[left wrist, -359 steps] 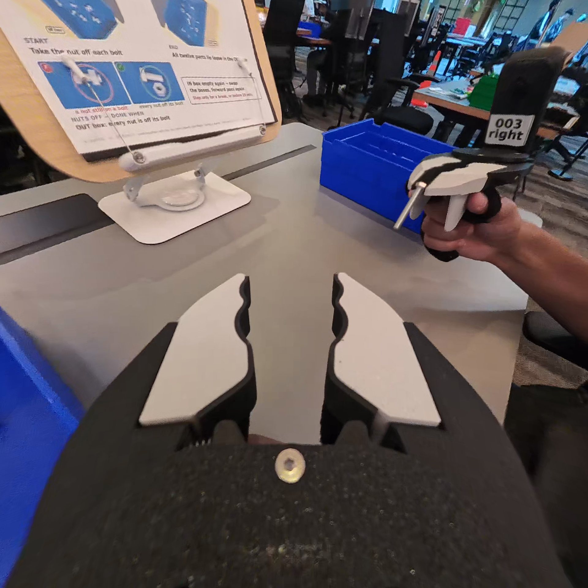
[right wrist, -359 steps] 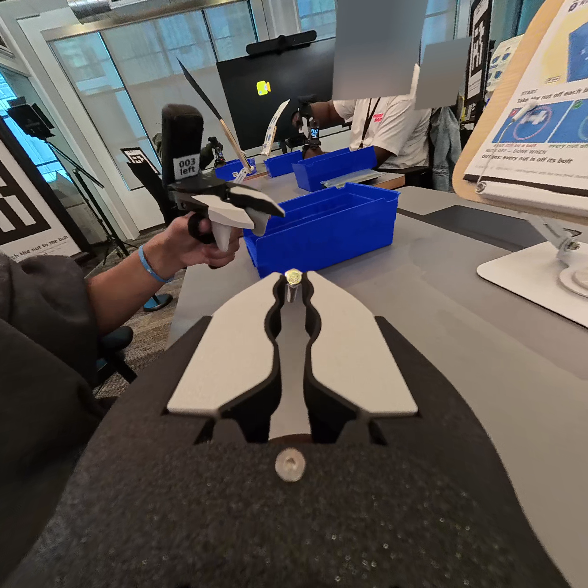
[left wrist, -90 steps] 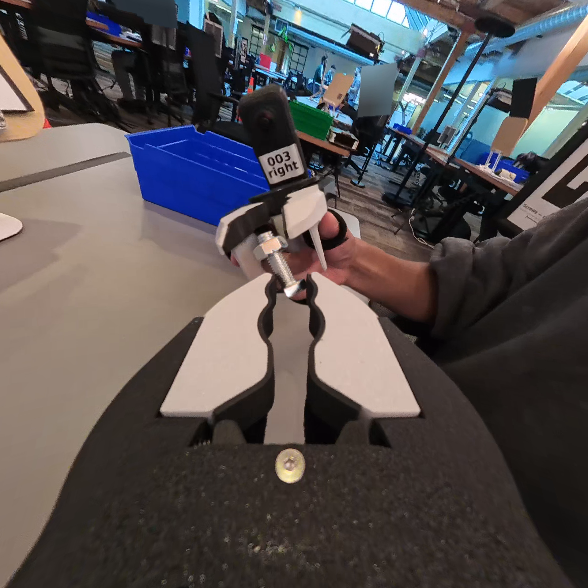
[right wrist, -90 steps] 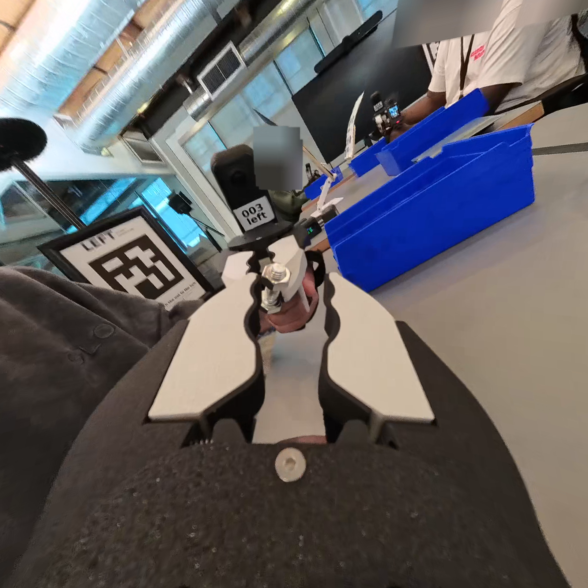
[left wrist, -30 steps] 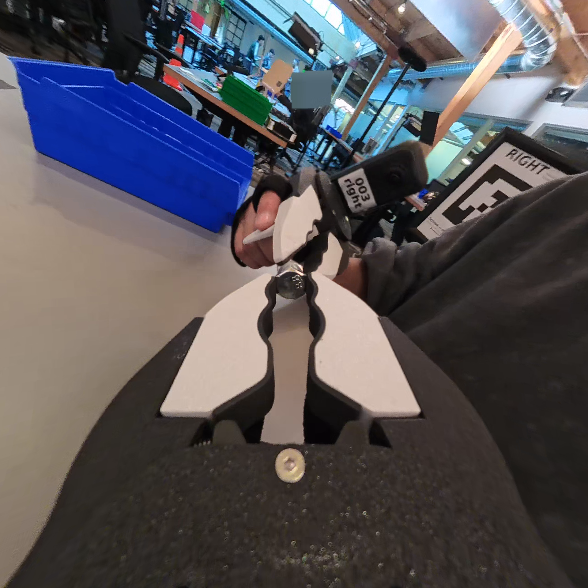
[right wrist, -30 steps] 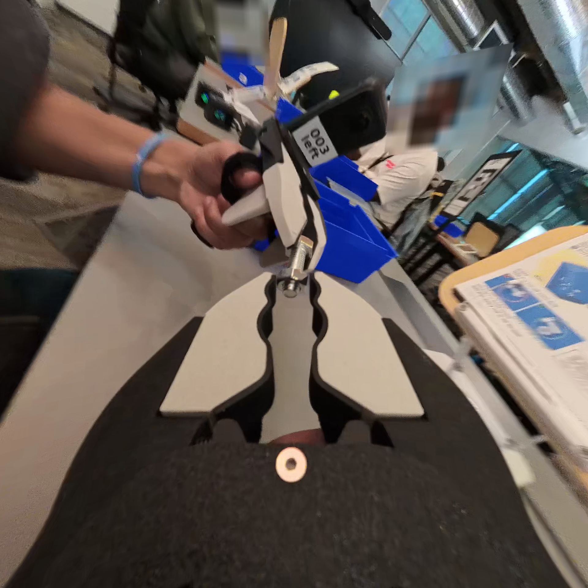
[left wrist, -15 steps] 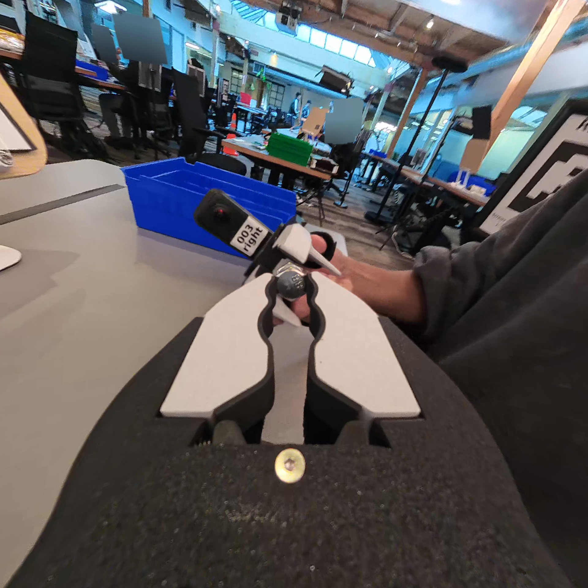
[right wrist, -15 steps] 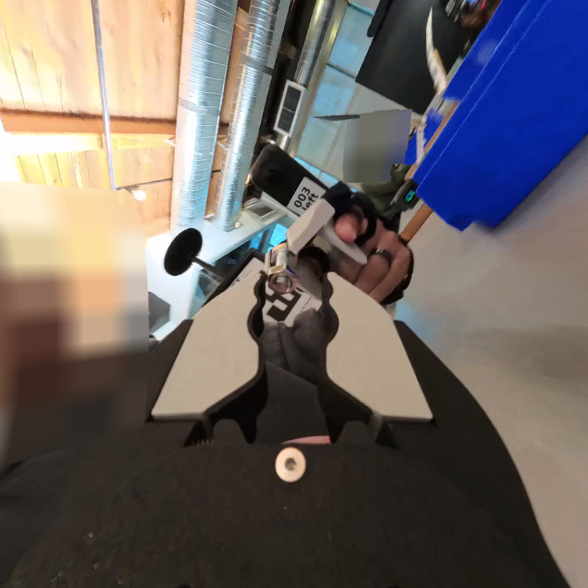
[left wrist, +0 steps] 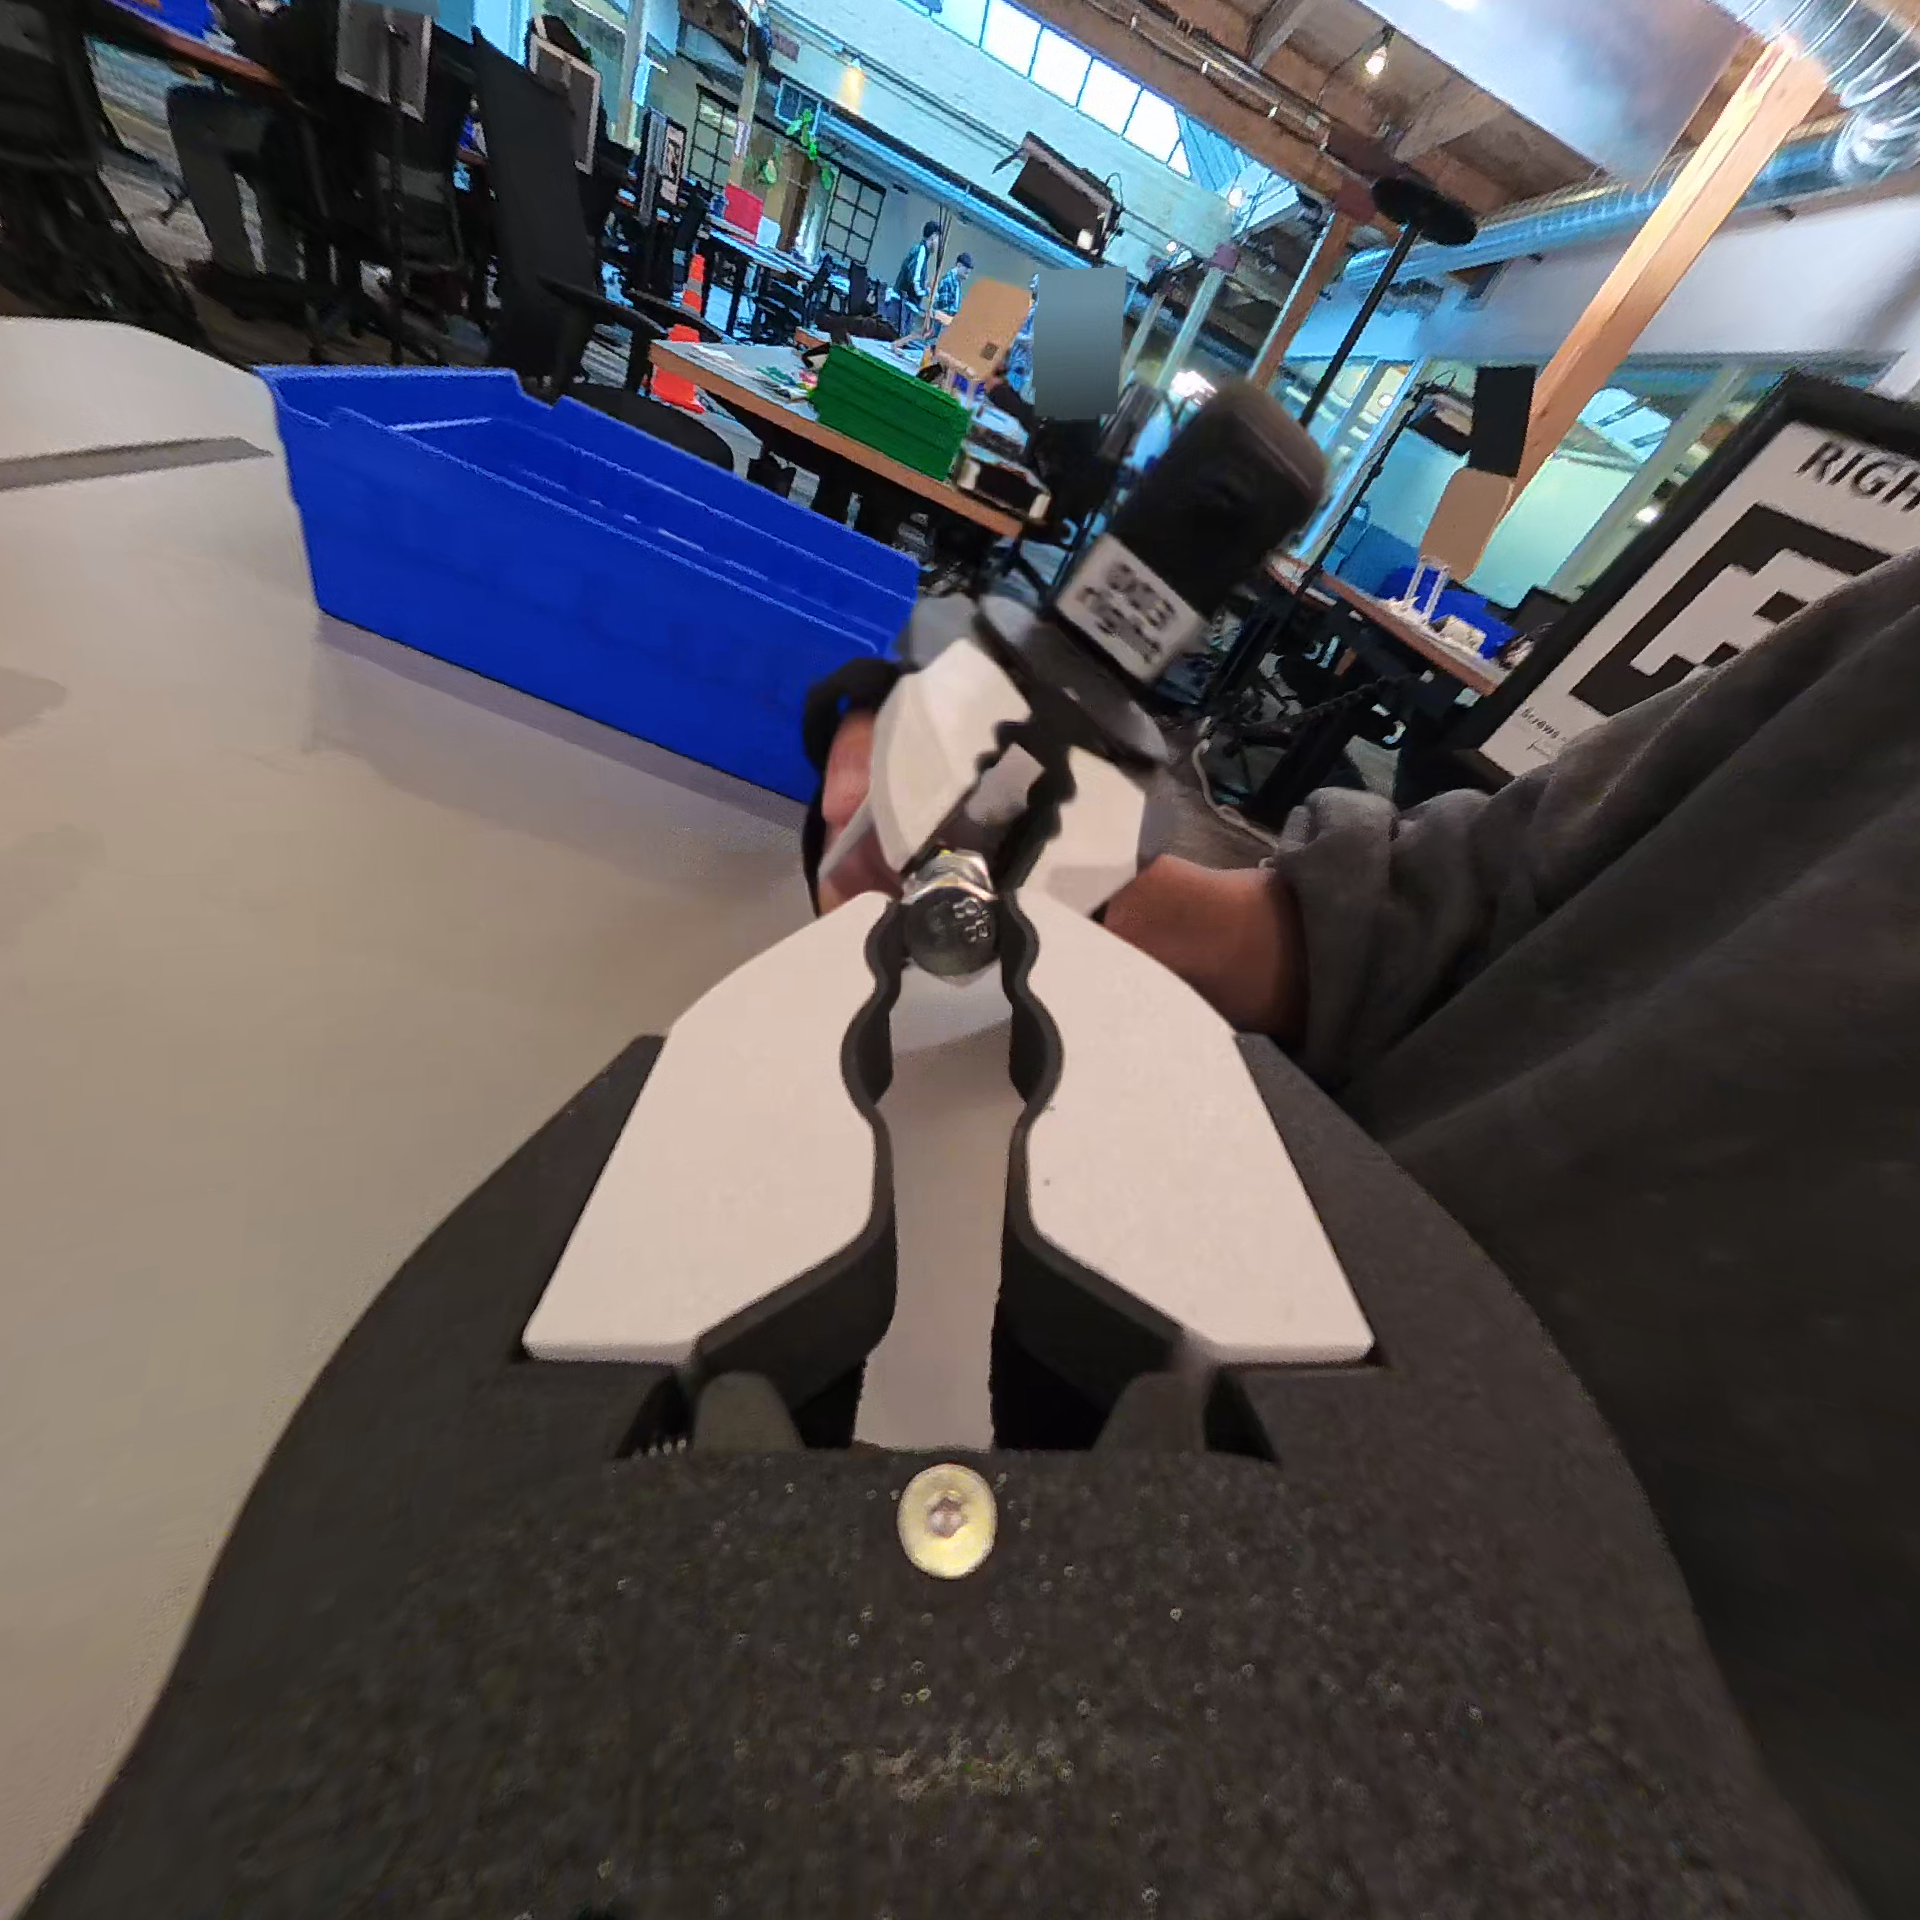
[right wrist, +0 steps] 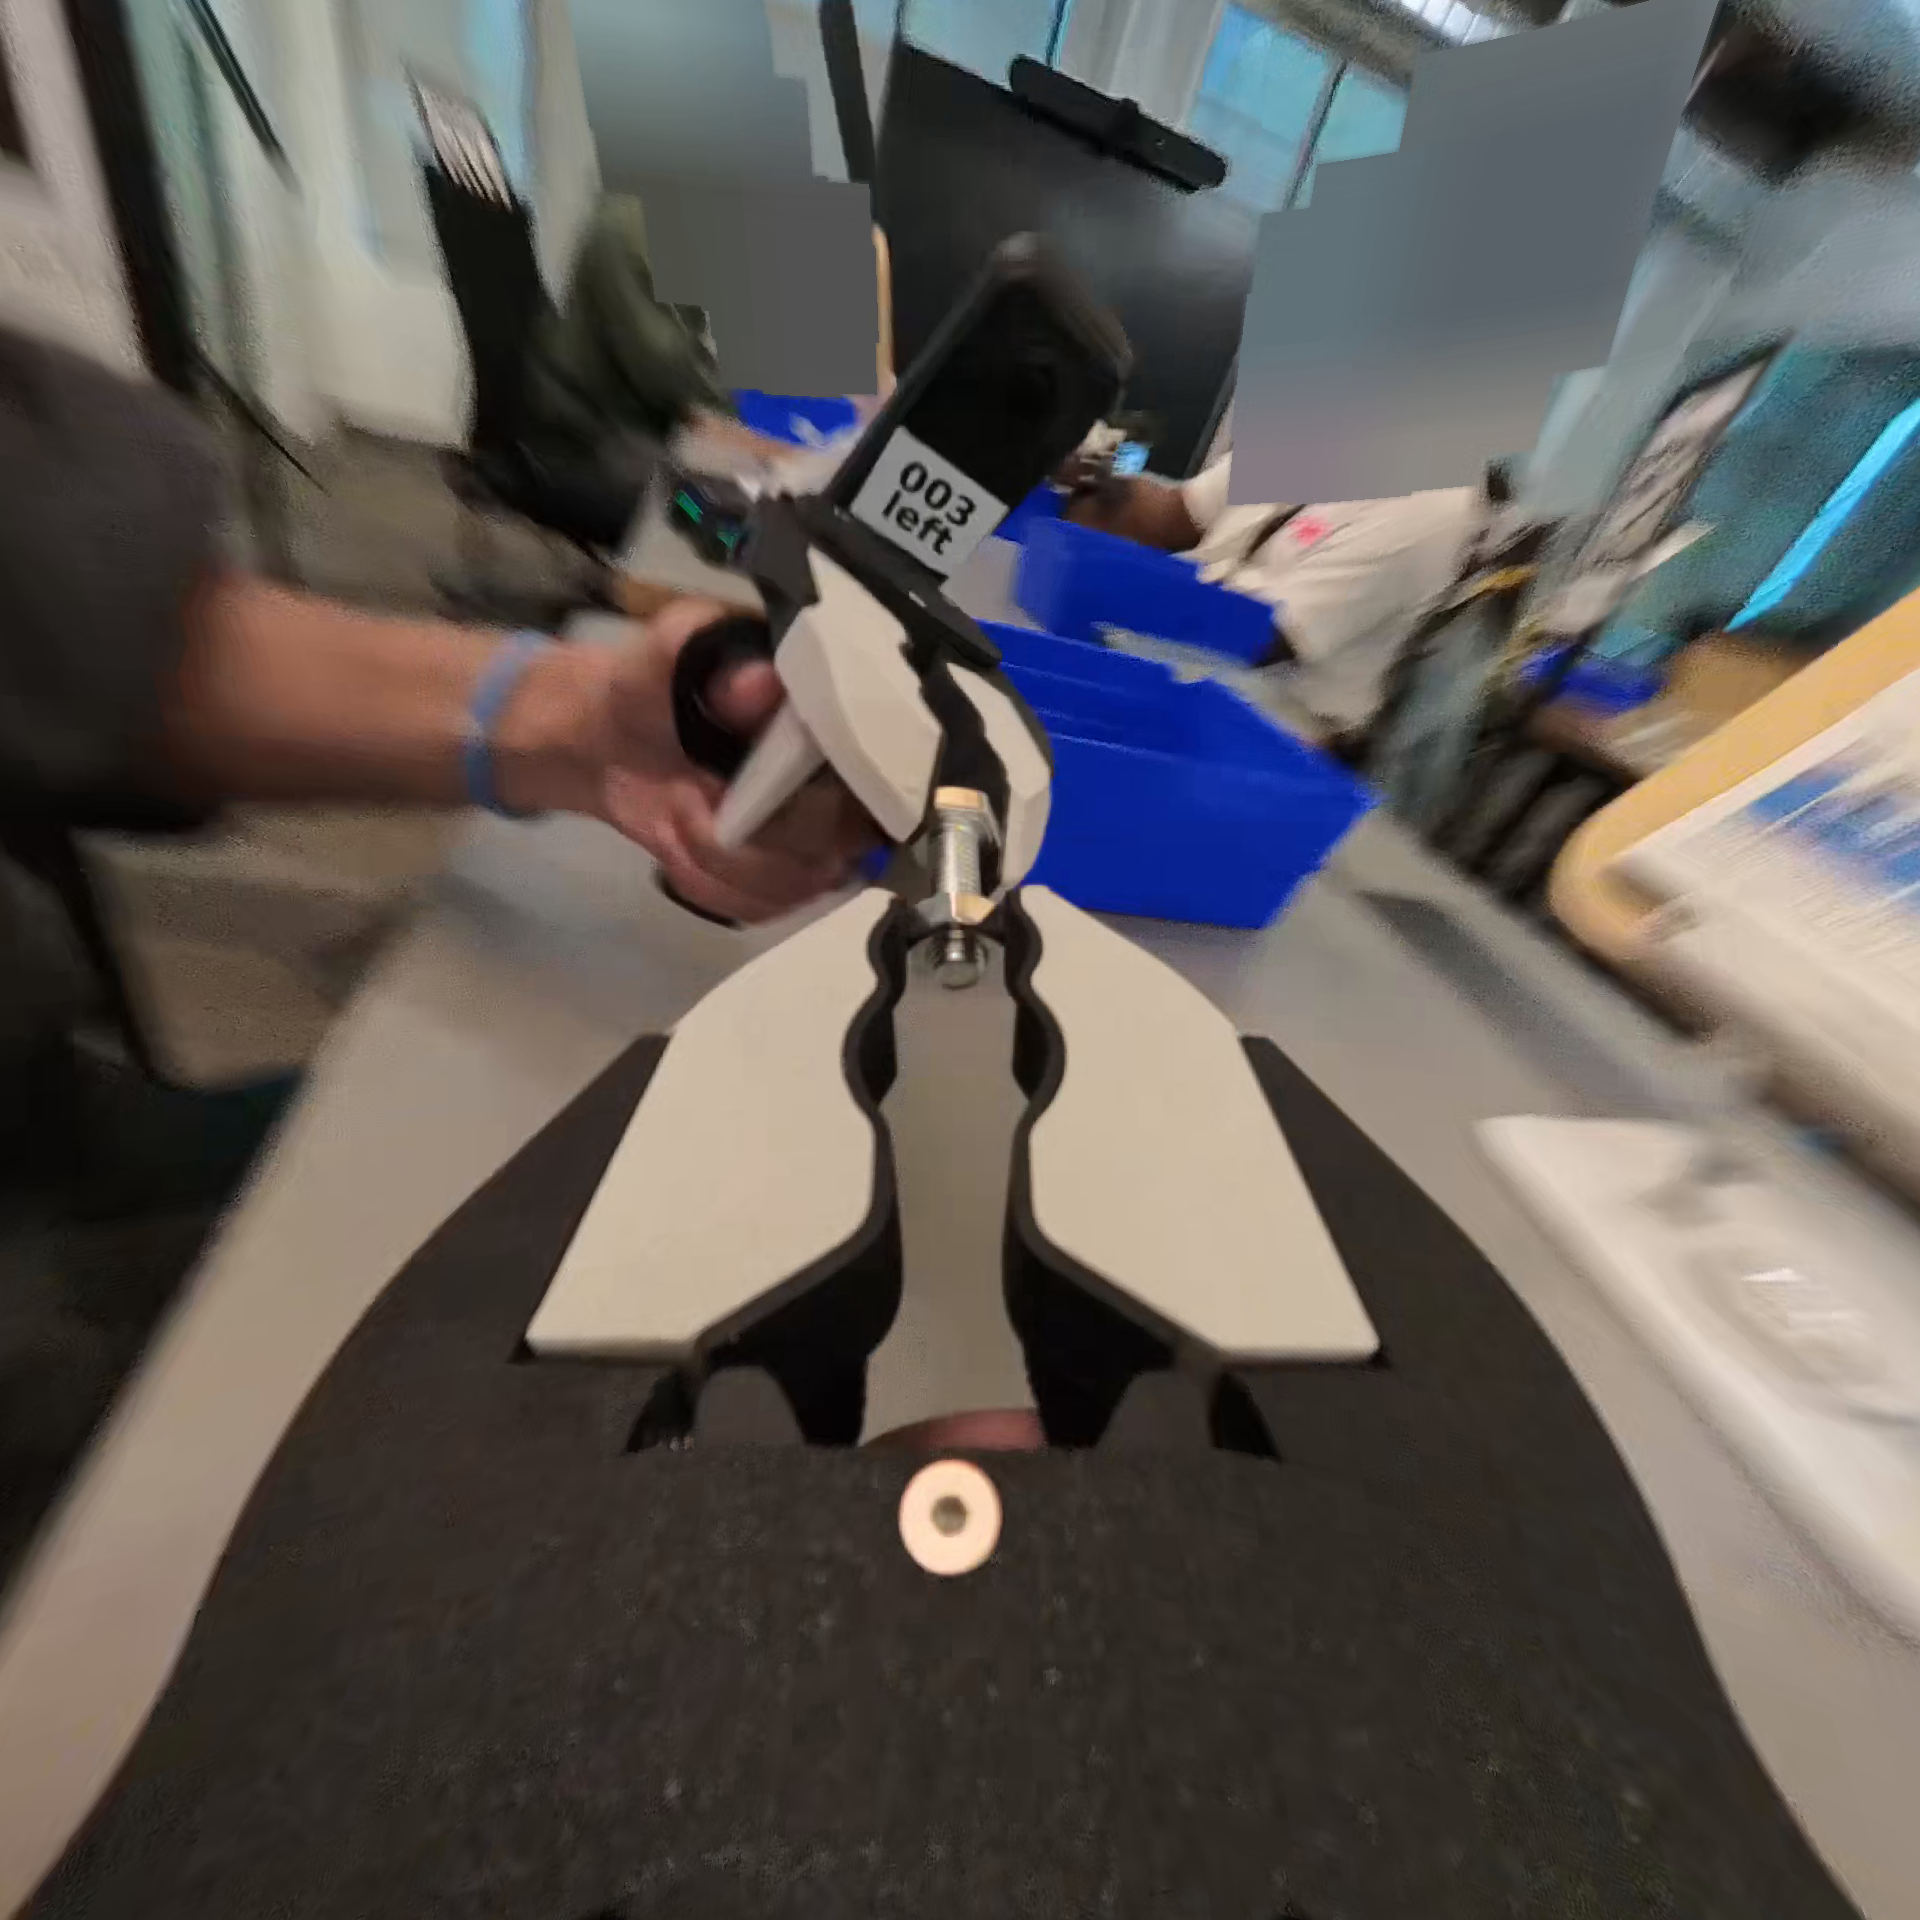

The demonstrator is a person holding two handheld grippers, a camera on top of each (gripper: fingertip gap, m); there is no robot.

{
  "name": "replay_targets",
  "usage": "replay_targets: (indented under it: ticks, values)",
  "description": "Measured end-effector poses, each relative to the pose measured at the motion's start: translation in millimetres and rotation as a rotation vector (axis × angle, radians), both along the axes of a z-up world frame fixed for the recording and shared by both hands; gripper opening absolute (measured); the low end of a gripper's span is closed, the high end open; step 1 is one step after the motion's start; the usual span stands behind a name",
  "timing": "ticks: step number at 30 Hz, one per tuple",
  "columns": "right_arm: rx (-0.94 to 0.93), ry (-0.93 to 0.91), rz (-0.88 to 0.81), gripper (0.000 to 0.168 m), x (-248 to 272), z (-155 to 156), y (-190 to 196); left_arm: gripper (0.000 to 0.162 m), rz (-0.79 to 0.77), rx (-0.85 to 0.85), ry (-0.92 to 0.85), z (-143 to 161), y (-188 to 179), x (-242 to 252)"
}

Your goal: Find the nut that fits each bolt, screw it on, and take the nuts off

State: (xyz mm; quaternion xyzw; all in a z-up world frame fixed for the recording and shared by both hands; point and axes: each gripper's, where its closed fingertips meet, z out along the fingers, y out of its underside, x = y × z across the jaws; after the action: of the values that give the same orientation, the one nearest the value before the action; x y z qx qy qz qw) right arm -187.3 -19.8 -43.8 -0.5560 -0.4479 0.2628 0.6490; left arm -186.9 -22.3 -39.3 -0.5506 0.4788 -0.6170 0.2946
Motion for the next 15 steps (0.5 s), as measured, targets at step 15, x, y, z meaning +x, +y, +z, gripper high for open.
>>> replay_targets:
  ticks: [15]
  values:
    - [-0.753, 0.594, 0.127, 0.043, 17, 8, 30, 0.017, 0.054, 0.11, -0.02, 16, 9, -15]
